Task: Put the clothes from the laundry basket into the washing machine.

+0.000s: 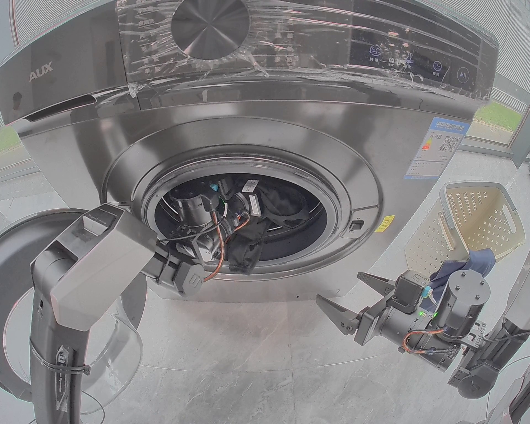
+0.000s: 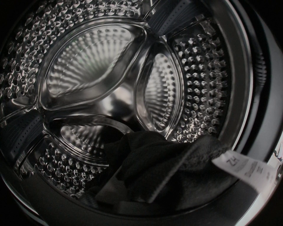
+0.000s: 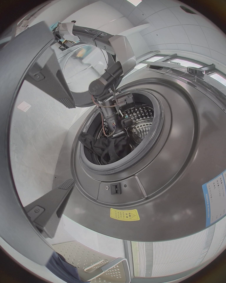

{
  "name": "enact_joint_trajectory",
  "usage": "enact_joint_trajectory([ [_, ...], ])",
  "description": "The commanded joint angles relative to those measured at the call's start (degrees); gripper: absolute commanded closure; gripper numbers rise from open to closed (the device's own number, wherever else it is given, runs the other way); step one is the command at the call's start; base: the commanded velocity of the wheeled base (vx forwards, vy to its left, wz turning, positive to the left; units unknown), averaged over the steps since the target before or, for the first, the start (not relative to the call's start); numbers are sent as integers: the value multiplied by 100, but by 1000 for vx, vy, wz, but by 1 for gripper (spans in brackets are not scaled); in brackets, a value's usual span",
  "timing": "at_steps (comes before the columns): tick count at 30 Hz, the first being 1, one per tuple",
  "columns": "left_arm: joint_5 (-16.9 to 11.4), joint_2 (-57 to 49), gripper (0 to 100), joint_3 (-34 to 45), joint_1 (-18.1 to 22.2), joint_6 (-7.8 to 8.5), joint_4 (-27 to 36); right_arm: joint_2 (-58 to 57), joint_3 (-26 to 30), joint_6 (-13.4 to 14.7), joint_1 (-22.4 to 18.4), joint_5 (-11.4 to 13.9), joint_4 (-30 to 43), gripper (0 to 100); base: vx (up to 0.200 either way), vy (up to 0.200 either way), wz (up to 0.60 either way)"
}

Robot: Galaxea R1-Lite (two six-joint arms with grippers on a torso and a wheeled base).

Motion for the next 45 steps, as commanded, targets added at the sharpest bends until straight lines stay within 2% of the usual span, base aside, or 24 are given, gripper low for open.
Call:
enact_joint_trajectory([
  [1,144,472,100,-856,84,-11,521,57,-3,8,66,-4,-3,0,0,0,0],
  [3,197,612,100,-1410,146,-28,882,66,-3,8,66,-4,-3,0,0,0,0],
  [6,478,762,100,-1981,164,-28,1075,74,6,8,75,-4,-3,0,0,0,0],
  [9,575,779,100,-2078,199,-37,1101,74,-3,8,66,-4,-3,0,0,0,0],
  [10,575,779,0,-2078,199,-37,1110,74,-3,8,66,-4,-3,0,0,0,0],
  [15,601,612,0,-1735,137,-283,1260,74,6,8,75,-4,-3,0,0,0,0],
  [17,601,401,0,-1445,128,-354,1488,74,6,8,75,-4,-3,0,0,0,0],
  [18,601,243,0,-1208,93,-441,1717,74,6,8,75,-4,-3,0,0,0,0],
  [19,601,243,0,-1208,93,-441,1717,74,6,8,75,-4,-3,0,0,0,0],
  [20,601,32,0,-953,23,-582,2016,74,-3,8,75,5,-3,0,0,0,0],
  [22,540,-152,0,-654,-39,-679,2350,83,-3,8,75,5,-3,0,0,0,0],
  [28,522,-152,0,-224,-162,-679,2613,136,6,25,128,-4,-3,0,0,0,0],
  [33,540,138,0,-426,-109,-661,2587,171,6,52,154,-4,-3,0,0,0,0],
  [34,531,164,100,-514,-109,-661,2604,171,6,52,154,-4,-3,0,0,0,0],
  [41,610,410,100,-1173,-100,-775,2543,206,-3,52,163,-4,-3,0,0,0,0],
  [42,733,560,100,-1603,-91,-916,2543,215,-3,52,190,-4,-12,0,0,0,0],
  [45,883,744,100,-2157,-30,-969,2446,215,-12,52,198,-4,-12,0,0,0,0],
])
